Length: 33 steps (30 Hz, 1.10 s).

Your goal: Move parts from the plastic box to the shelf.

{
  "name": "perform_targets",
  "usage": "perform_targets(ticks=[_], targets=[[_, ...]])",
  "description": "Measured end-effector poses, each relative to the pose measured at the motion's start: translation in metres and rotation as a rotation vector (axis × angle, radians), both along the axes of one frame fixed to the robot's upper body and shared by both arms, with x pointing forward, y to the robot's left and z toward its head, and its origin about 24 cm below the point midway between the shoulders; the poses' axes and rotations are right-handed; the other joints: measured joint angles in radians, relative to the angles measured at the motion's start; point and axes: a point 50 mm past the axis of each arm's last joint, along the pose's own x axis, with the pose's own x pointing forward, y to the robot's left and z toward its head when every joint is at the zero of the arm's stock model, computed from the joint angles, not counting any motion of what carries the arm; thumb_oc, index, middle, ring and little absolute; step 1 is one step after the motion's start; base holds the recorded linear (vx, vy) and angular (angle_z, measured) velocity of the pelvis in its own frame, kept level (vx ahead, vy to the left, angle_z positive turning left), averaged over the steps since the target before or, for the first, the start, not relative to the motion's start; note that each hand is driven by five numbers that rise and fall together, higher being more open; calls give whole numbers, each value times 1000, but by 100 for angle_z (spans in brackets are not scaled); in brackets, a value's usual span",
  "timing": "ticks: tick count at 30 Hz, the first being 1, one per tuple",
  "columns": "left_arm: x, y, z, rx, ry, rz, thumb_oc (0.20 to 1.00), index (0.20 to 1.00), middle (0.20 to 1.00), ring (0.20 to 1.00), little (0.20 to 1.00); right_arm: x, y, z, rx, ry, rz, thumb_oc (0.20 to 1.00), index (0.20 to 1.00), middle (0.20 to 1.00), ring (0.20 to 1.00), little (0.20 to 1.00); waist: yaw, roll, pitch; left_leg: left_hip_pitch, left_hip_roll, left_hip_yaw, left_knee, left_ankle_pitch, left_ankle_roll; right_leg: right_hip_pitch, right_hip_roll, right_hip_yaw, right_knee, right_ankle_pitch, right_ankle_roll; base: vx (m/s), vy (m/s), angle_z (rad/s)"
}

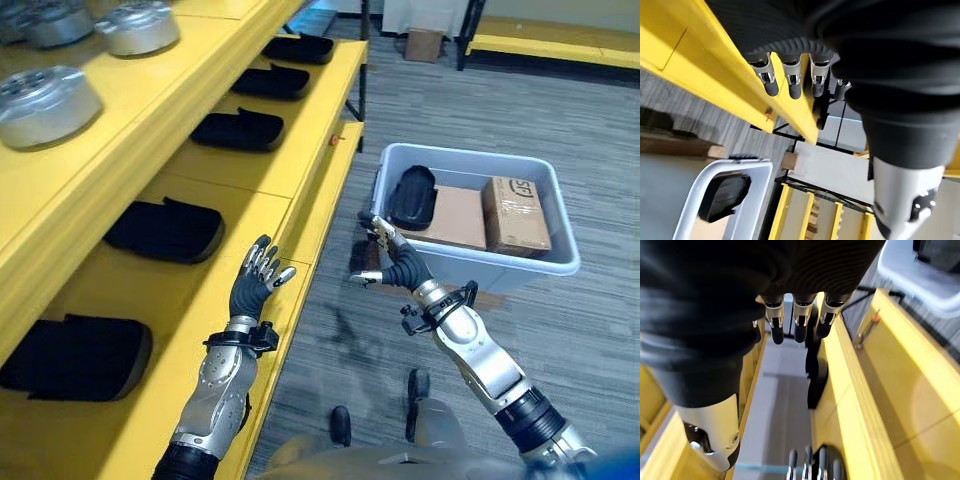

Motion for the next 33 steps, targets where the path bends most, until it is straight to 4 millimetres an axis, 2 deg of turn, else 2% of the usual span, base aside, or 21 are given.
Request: perform_targets(ticks=[1,3,4,5,7,8,11,13,17,19,20,21,22,24,25,26,27,28,29,31,33], targets=[[0,-1,-1,-2,5,0,1000,1000,1000,1000,1000,0,-1,-1,-4,6,-5,1000,1000,1000,1000,1000,-4,1,3,6,1,-13,4,-6,-14,15,5,7,-16,57,-9,117,-74,33],[-2,-3,-4,-13,15,0,1000,1000,1000,1000,1000,-2,-10,-7,-28,25,-26,1000,1000,1000,1000,1000,-11,17,9,43,17,-36,-20,-6,-42,63,27,1,-56,133,-19,172,-107,33],[-5,-4,-7,-33,28,13,1000,1000,1000,1000,1000,-3,-18,-11,-52,40,-48,1000,1000,1000,1000,1000,-7,33,1,75,49,-51,-45,-13,-67,113,65,-9,-108,191,-50,258,-177,14],[-6,-6,-7,-42,31,14,1000,1000,1000,1000,1000,-1,-22,-9,-59,31,-62,1000,1000,1000,1000,1000,-7,39,-4,84,86,-54,-51,-22,-81,140,105,-21,-151,197,-58,208,-151,4],[-5,-5,-7,-42,30,14,1000,1000,1000,1000,1000,1,-29,-7,-62,22,-86,1000,1000,1000,1000,1000,-12,40,-4,85,114,-57,-51,-22,-99,150,131,-27,-165,195,-75,129,-110,-3],[-4,-6,-6,-43,29,12,1000,1000,1000,1000,1000,2,-32,-5,-63,16,-95,1000,1000,1000,1000,1000,-15,39,-4,87,124,-60,-51,-24,-103,152,143,-34,-164,196,-104,199,-177,-2],[3,-9,0,-47,0,2,1000,1000,1000,1000,1000,3,-41,-5,-88,14,-117,1000,1000,1000,1000,1000,-24,42,-6,90,148,-110,-34,-34,-118,180,162,-56,-165,177,-116,198,-180,19],[4,-9,2,-47,-6,3,1000,1000,1000,1000,1000,4,-43,-3,-80,7,-127,1000,1000,1000,1000,1000,-16,38,-11,94,150,-107,-35,-35,-120,181,166,-53,-165,176,-121,103,-112,2],[3,-8,1,-47,-2,5,1000,1000,1000,1000,1000,3,-45,-5,-79,13,-134,1000,1000,1000,1000,1000,-27,32,-22,94,157,-108,-39,-43,-129,177,171,-52,-165,166,-121,129,-152,-2],[3,-7,0,-48,0,14,1000,1000,1000,1000,1000,-7,-52,-18,-83,65,-160,1000,1000,1000,1000,1000,-50,25,-62,82,187,-108,-33,-63,-139,163,195,-51,-160,157,-134,234,-339,-9],[3,-8,-1,-56,1,17,1000,1000,1000,1000,1000,-7,-54,-19,-87,68,-165,1000,1000,1000,1000,1000,-66,33,-65,77,211,-105,-20,-74,-158,155,217,-58,-139,144,-149,210,-339,-4],[1,-6,-6,-57,24,27,1000,1000,1000,1000,1000,-8,-57,-26,-86,93,-181,1000,1000,1000,1000,1000,-63,20,-69,31,230,-105,88,-114,-178,112,249,-50,-7,50,-175,64,-125,-19],[-1,0,-8,-44,32,41,1000,1000,1000,1000,1000,-9,-56,-26,-72,99,-181,1000,1000,1000,1000,1000,-49,-29,-76,-31,214,-107,241,-131,-191,93,253,-17,22,14,-213,102,-219,-41],[-9,4,-17,-30,81,49,1000,1000,1000,1000,1000,-9,-54,-22,-54,78,-173,1000,1000,1000,1000,1000,-32,-56,-91,-89,206,-135,386,-108,-175,134,254,1,-24,32,-224,77,-153,-43],[-5,-1,-14,-34,65,29,1000,1000,1000,1000,1000,-8,-58,-17,-48,50,-183,1000,1000,1000,1000,1000,-30,-50,-78,-173,186,-189,568,-96,-174,134,258,16,-20,24,-241,28,-6,-19],[0,-6,-10,-52,43,20,1000,1000,1000,1000,1000,-6,-63,-13,-50,33,-198,1000,1000,1000,1000,1000,-7,-54,-36,-273,142,-235,766,-74,-164,144,254,40,-18,24,-271,134,35,-13],[-1,-7,-11,-56,44,20,1000,1000,1000,1000,1000,-7,-62,-12,-42,34,-195,1000,1000,1000,1000,1000,-1,-56,-31,-334,106,-234,746,-99,-162,136,242,52,-25,17,-283,147,87,-27],[0,-7,-10,-57,42,20,1000,1000,1000,1000,1000,-7,-61,-11,-36,31,-194,1000,1000,1000,1000,1000,-1,-73,-11,-363,80,-215,640,-101,-153,134,221,61,-28,20,-279,150,76,-15],[0,-7,-11,-57,45,19,1000,1000,1000,1000,1000,-7,-60,-12,-38,34,-192,1000,1000,1000,1000,1000,-1,-71,0,-389,71,-216,529,-92,-145,137,216,67,-37,19,-278,104,72,-21],[-2,-7,-13,-62,53,28,1000,1000,1000,1000,1000,-6,-62,-14,-45,43,-198,1000,1000,1000,1000,1000,14,-58,30,-351,91,-229,219,-34,-145,179,226,71,-52,40,-268,176,136,-34],[-2,-7,-16,-61,66,29,1000,1000,1000,1000,1000,-7,-62,-20,-55,63,-202,1000,1000,1000,1000,1000,10,-27,38,-352,117,-278,44,39,-168,228,262,82,-95,26,-261,228,235,-34]])
